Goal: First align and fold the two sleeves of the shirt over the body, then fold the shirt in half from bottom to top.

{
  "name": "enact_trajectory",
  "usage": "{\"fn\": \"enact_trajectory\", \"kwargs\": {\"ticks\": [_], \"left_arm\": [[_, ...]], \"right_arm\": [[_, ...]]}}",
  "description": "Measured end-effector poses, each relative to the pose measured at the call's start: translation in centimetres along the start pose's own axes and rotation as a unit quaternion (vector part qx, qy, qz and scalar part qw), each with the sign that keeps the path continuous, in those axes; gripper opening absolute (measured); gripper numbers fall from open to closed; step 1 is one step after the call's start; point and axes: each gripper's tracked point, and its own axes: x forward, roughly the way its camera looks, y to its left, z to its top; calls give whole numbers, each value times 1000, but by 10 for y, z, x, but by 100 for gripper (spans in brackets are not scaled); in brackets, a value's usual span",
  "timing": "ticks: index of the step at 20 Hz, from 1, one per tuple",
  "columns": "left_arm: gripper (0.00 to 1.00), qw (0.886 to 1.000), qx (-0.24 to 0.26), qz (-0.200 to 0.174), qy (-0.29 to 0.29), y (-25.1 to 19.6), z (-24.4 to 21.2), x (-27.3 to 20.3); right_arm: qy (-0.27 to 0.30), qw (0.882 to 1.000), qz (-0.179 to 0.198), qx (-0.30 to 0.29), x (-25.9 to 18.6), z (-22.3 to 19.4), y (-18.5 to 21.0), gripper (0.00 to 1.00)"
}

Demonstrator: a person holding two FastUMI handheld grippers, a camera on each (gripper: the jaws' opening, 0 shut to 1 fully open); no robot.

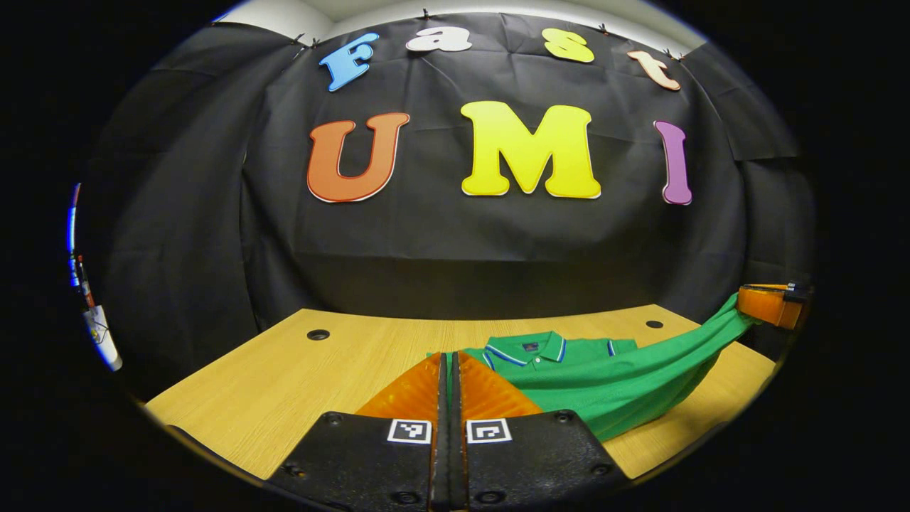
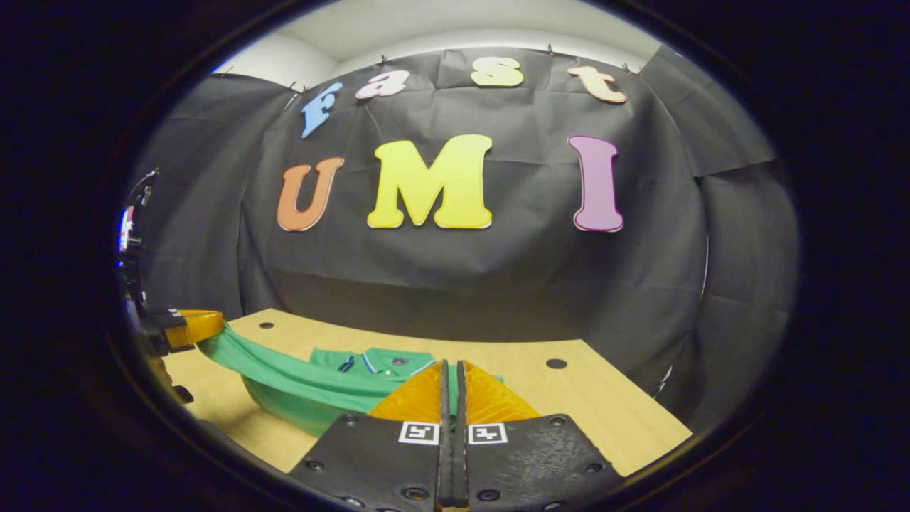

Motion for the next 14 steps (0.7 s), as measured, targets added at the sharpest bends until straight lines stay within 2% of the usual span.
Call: {"fn": "enact_trajectory", "kwargs": {"ticks": [4, 8, 11, 14], "left_arm": [[5, 999, -35, -10, -8, -7, 37, 60], [6, 999, -39, -7, -24, -6, 65, 114], [6, 1000, -22, 0, -20, -5, 60, 151], [6, 1000, -27, 0, 2, -4, 38, 190]], "right_arm": [[-18, 1000, -22, -1, 60, 39, -4, 0], [-19, 1000, -20, 14, 113, 65, 0, 0], [-16, 1000, -25, 7, 154, 59, -2, 0], [3, 1000, -28, 2, 194, 41, -8, 0]]}}
